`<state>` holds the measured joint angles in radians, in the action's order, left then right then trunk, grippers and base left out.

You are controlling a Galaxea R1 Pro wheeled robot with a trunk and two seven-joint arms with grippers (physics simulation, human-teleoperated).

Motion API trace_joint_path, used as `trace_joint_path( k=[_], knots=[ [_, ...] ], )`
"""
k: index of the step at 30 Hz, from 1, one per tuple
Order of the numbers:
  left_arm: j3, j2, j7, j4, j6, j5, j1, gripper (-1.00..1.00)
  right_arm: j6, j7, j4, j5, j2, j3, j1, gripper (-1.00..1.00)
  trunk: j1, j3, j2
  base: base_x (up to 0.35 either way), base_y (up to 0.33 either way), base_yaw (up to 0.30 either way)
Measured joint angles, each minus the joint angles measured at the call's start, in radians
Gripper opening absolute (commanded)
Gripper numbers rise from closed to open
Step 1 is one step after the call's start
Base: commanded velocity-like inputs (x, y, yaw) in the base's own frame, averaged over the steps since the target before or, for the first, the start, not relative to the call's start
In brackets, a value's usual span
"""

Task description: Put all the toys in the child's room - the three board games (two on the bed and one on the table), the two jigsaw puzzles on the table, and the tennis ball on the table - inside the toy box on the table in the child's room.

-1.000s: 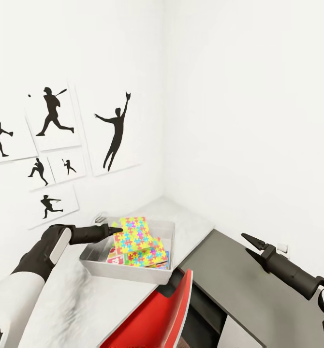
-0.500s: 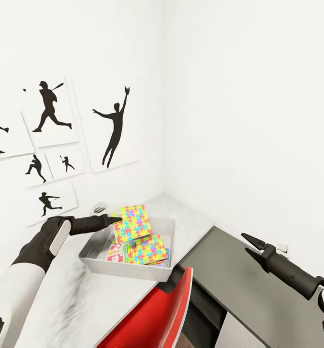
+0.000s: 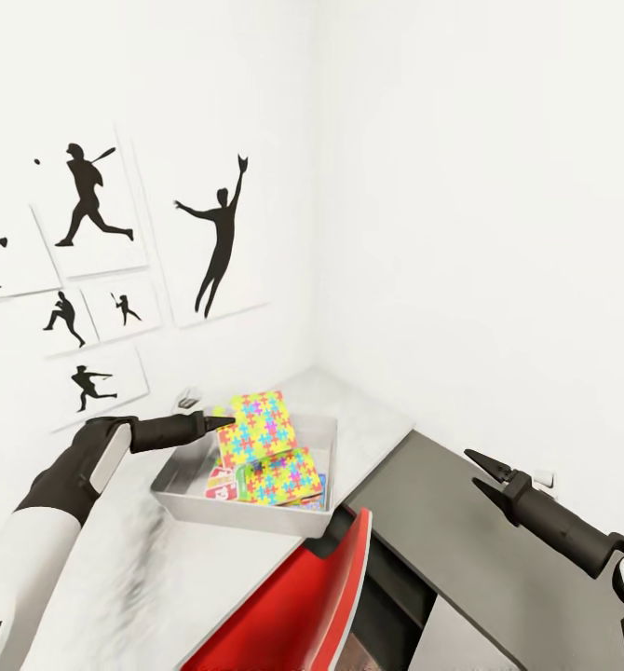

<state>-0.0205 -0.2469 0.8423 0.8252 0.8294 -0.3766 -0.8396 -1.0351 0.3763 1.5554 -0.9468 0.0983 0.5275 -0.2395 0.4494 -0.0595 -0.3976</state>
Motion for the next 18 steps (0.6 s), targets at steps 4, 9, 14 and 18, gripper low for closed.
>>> trace_joint_path(
  k=[4,9,14,18],
  knots=[
    [-0.001,-0.001,0.002,0.0,-0.032,0.012,0.0,-1.0,0.0,0.0,0.0,0.0,-0.001,0.0,0.0,1.0,0.0,-0.007,0.0,0.0,0.0,0.0],
    [-0.007,-0.002,0.076,0.001,-0.091,0.035,0.0,-1.0,0.001,-0.001,-0.002,0.0,-0.002,-0.002,0.0,1.0,0.0,-0.015,0.0,0.0,0.0,0.0],
    [-0.035,-0.007,0.156,0.001,-0.105,0.153,-0.003,-1.0,0.001,-0.001,-0.002,0.0,0.0,-0.01,0.0,1.0,0.0,-0.023,0.0,0.0,0.0,0.0],
    [-0.038,0.0,0.174,0.002,-0.11,0.235,-0.004,-1.0,0.001,0.0,-0.003,0.0,0.005,-0.012,0.0,1.0,0.0,-0.03,0.0,0.0,0.0,0.0]
  ],
)
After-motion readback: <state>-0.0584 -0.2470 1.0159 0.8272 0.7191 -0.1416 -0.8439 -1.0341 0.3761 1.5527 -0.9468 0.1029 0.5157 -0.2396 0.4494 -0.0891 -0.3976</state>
